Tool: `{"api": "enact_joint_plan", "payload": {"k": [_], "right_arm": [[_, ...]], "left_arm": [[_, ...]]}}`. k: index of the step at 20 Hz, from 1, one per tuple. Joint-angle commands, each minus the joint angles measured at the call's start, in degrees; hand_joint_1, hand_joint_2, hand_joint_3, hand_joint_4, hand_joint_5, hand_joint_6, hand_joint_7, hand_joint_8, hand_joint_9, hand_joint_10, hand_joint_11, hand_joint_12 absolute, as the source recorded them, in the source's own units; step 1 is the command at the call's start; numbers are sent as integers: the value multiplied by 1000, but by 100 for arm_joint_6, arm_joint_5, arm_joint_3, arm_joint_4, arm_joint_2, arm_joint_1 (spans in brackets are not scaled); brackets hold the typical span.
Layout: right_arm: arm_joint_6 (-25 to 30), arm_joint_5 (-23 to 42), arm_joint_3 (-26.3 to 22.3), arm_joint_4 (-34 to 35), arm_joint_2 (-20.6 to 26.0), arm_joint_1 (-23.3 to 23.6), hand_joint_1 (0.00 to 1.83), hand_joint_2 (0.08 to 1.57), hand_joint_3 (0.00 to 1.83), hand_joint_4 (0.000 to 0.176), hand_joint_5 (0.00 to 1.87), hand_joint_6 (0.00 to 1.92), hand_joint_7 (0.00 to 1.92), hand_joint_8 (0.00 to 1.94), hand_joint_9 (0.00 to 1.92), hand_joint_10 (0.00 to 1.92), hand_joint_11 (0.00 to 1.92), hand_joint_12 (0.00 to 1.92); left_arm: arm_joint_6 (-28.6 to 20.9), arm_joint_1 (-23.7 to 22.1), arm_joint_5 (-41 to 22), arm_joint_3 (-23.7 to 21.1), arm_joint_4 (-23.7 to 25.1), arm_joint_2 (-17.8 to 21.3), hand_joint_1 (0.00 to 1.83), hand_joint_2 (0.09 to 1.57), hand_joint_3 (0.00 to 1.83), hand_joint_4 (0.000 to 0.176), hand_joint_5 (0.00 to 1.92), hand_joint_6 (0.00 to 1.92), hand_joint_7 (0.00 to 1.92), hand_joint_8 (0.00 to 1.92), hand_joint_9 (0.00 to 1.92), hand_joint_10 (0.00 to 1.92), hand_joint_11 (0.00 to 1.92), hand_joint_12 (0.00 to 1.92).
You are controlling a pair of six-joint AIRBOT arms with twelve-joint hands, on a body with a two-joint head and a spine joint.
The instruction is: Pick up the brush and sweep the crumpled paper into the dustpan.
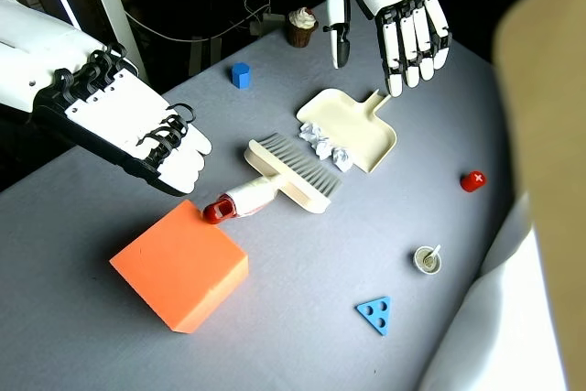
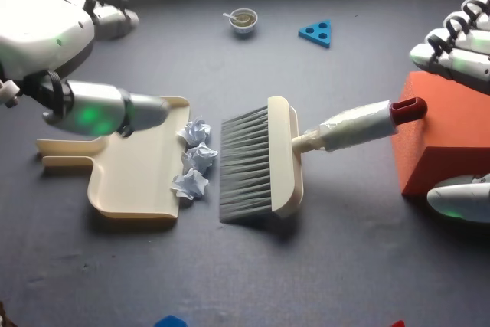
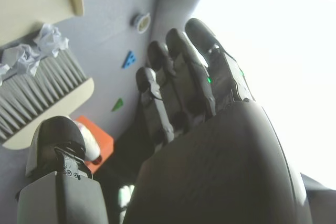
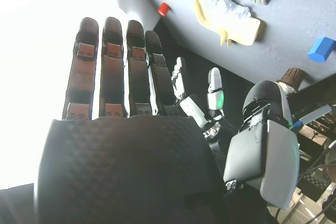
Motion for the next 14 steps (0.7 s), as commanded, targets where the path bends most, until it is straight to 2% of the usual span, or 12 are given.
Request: {"api": "enact_joint_plan", "payload": {"k": [1, 10, 14], "right_arm": [[8, -382, -21, -173, 57, 50, 0, 974, 0, 0, 133, 1, 127, 2, 130, 0, 101, 48], [10, -494, -38, -172, 7, 50, 0, 920, 0, 0, 61, 0, 55, 0, 71, 0, 65, 16], [744, -519, -46, -555, -27, 35, 0, 908, 0, 0, 64, 6, 68, 6, 76, 4, 67, 14]], "left_arm": [[48, -69, -436, -6, 219, 36, 0, 1007, 1, 0, 217, 1, 261, 2, 267, 0, 187, 154], [437, -69, -177, -36, 123, 127, 0, 885, 0, 0, 148, 0, 170, 0, 170, 0, 160, 65], [638, -56, 117, 51, 155, 93, 0, 868, 0, 0, 140, 7, 169, 8, 171, 9, 157, 57]]}}
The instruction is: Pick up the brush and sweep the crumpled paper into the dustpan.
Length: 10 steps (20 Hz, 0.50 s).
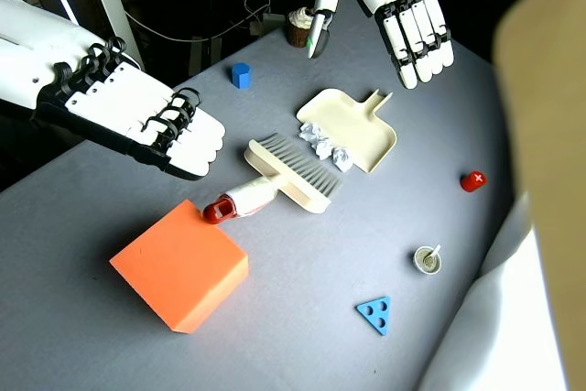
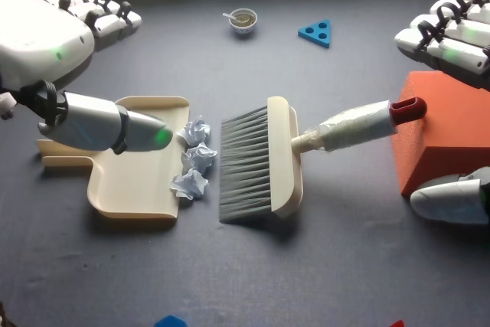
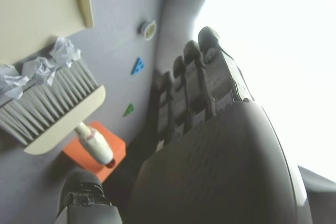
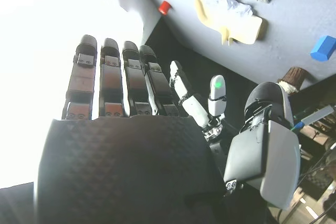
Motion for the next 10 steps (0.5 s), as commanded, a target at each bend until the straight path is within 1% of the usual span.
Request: {"api": "enact_joint_plan", "payload": {"k": [1, 3, 5, 7, 10], "right_arm": [[44, -446, -17, -217, 37, 38, 0, 913, 0, 0, 68, 7, 73, 8, 79, 4, 66, 13], [45, -522, -23, -222, 16, 38, 0, 908, 0, 0, 72, 7, 82, 9, 90, 8, 86, 20], [44, -578, -26, -226, 2, 38, 0, 923, 0, 0, 61, 1, 70, 2, 81, 3, 73, 13], [42, -587, -30, -226, -2, 38, 0, 924, 1, 0, 81, 8, 89, 9, 99, 9, 96, 21], [40, -599, -30, -238, -5, 39, 0, 929, 3, 0, 79, 5, 91, 6, 97, 5, 92, 16]], "left_arm": [[31, -62, -266, 49, 243, -28, 0, 865, 0, 0, 134, 4, 164, 5, 163, 5, 146, 51], [-68, -52, -192, 120, 408, -100, 0, 864, 0, 0, 142, 5, 172, 6, 171, 6, 168, 55], [-427, 54, -376, 146, 736, -130, 0, 864, 0, 0, 142, 4, 173, 4, 171, 4, 164, 50], [-746, 262, -755, 144, 834, -134, 0, 855, 0, 0, 143, 5, 177, 5, 179, 6, 175, 50], [-1252, 744, -1486, 123, 750, -124, 0, 822, 0, 0, 133, 0, 166, 0, 173, 2, 177, 45]]}}
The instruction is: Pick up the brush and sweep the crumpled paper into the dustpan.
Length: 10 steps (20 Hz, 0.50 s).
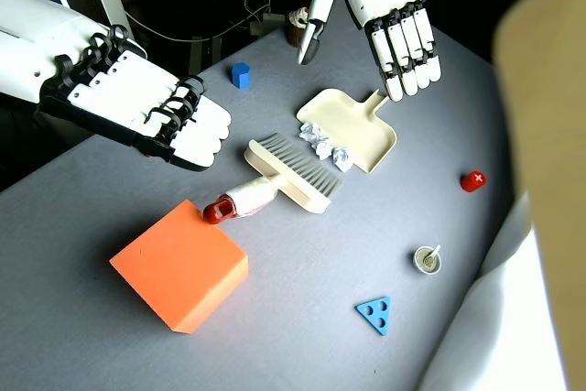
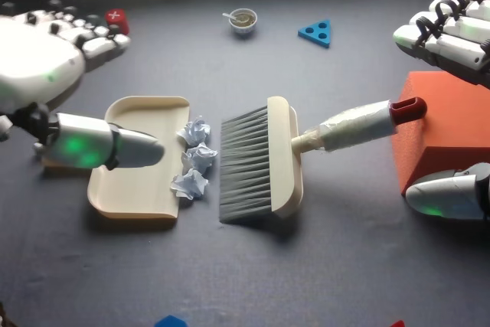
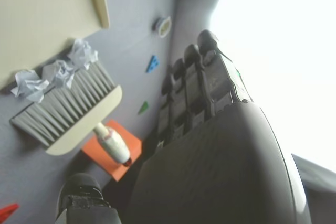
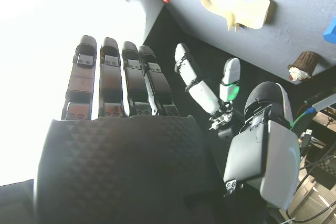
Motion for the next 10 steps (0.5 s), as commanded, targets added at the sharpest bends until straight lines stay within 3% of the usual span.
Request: {"api": "enact_joint_plan", "payload": {"k": [1, 4, 8, 10], "right_arm": [[22, -451, -20, -220, 49, 44, 0, 931, 4, 0, 75, 3, 81, 1, 89, 1, 91, 15], [22, -462, -22, -221, 44, 45, 0, 914, 0, 0, 98, 10, 97, 7, 107, 8, 110, 21], [22, -472, -23, -221, 40, 45, 0, 914, 0, 0, 110, 9, 121, 11, 128, 12, 126, 24], [22, -473, -23, -221, 40, 45, 11, 934, 6, 0, 103, 4, 107, 3, 102, 0, 88, 6]], "left_arm": [[-100, 31, -833, 3, 175, 18, 0, 820, 0, 0, 140, 3, 176, 5, 182, 5, 175, 43], [-413, 411, -1104, 27, 209, 18, 0, 834, 0, 0, 156, 9, 200, 12, 206, 12, 185, 44], [-817, 679, -1042, 124, 599, -62, 0, 854, 4, 0, 135, 0, 189, 0, 203, 4, 185, 38], [-905, 744, -1015, 175, 723, -113, 0, 951, 12, 0, 111, 0, 173, 1, 192, 1, 174, 27]]}}
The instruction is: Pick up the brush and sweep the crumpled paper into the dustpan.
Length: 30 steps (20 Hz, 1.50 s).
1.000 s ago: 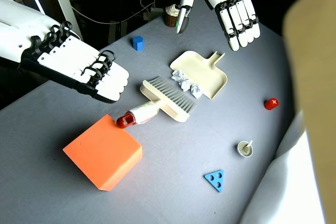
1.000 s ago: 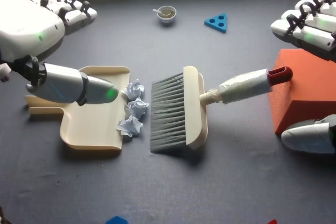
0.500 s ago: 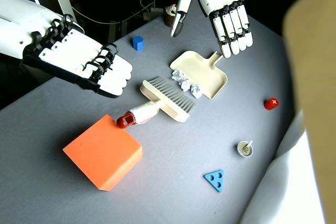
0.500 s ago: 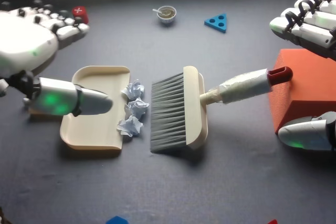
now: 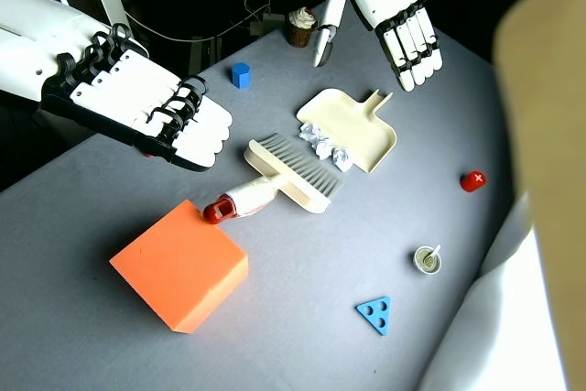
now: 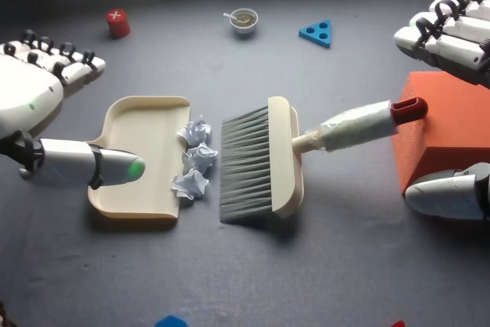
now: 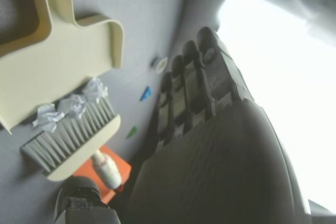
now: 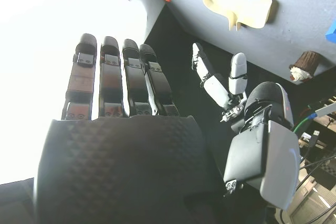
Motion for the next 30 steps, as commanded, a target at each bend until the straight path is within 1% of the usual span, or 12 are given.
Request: {"api": "enact_joint_plan", "payload": {"k": [1, 4, 5, 10, 13, 14, 15, 17, 21, 24, 26, 30], "right_arm": [[22, -457, -21, -221, 46, 45, 6, 934, 5, 0, 110, 6, 113, 5, 108, 3, 97, 9], [22, -458, -21, -221, 46, 46, 5, 935, 3, 0, 120, 6, 125, 6, 122, 6, 112, 13], [22, -458, -21, -221, 46, 46, 33, 945, 6, 0, 124, 6, 126, 5, 124, 6, 111, 12], [22, -459, -21, -221, 45, 47, 32, 949, 4, 0, 138, 7, 144, 8, 148, 11, 134, 19], [21, -464, -21, -221, 43, 47, 27, 962, 6, 0, 128, 0, 137, 1, 134, 1, 118, 9], [21, -466, -21, -221, 43, 47, 25, 963, 6, 0, 126, 0, 135, 1, 134, 1, 122, 11], [21, -468, -21, -222, 43, 47, 19, 970, 7, 0, 114, 0, 123, 0, 128, 0, 115, 7], [19, -470, -21, -222, 42, 47, 16, 973, 6, 0, 138, 9, 154, 11, 158, 11, 136, 14], [19, -475, -21, -222, 40, 47, 3, 991, 8, 0, 140, 4, 150, 4, 149, 2, 138, 12], [19, -475, -22, -222, 40, 47, 5, 1003, 9, 0, 140, 1, 141, 0, 127, 0, 124, 4], [19, -476, -22, -222, 40, 47, 25, 1014, 9, 0, 110, 0, 114, 0, 107, 0, 112, 1], [19, -479, -22, -223, 38, 47, 12, 1011, 4, 0, 138, 8, 146, 9, 132, 6, 132, 7]], "left_arm": [[-43, -15, -563, 68, 258, -26, 62, 972, 11, 0, 117, 3, 176, 3, 199, 4, 187, 30], [-98, 42, -539, 141, 341, -114, 356, 1007, 11, 0, 128, 6, 179, 4, 198, 5, 209, 36], [-98, 54, -536, 160, 353, -139, 497, 1009, 7, 0, 134, 7, 185, 6, 202, 6, 218, 39], [-98, 91, -565, 248, 353, -227, 645, 1059, 13, 0, 50, 0, 127, 0, 181, 2, 248, 49], [-101, 156, -576, 341, 311, -309, 603, 1129, 11, 0, 102, 6, 150, 4, 178, 3, 233, 44], [-107, 184, -583, 368, 284, -338, 622, 1132, 5, 0, 137, 14, 170, 8, 187, 4, 233, 44], [-116, 232, -615, 398, 251, -372, 652, 1136, 2, 6, 196, 11, 194, 5, 198, 3, 237, 49], [-120, 291, -630, 445, 223, -409, 646, 1141, 3, 30, 254, 20, 218, 8, 211, 5, 239, 51], [-203, 464, -673, 561, 199, -473, 590, 1164, 5, 56, 314, 12, 216, 4, 202, 2, 232, 56], [-263, 573, -747, 637, 172, -533, 645, 1146, 0, 59, 348, 14, 237, 9, 210, 6, 237, 63], [-298, 619, -772, 694, 145, -580, 692, 1134, 0, 52, 366, 16, 246, 9, 209, 4, 214, 55], [-317, 672, -807, 827, 110, -672, 645, 1148, 1, 77, 375, 8, 221, 0, 184, 0, 192, 49]]}}
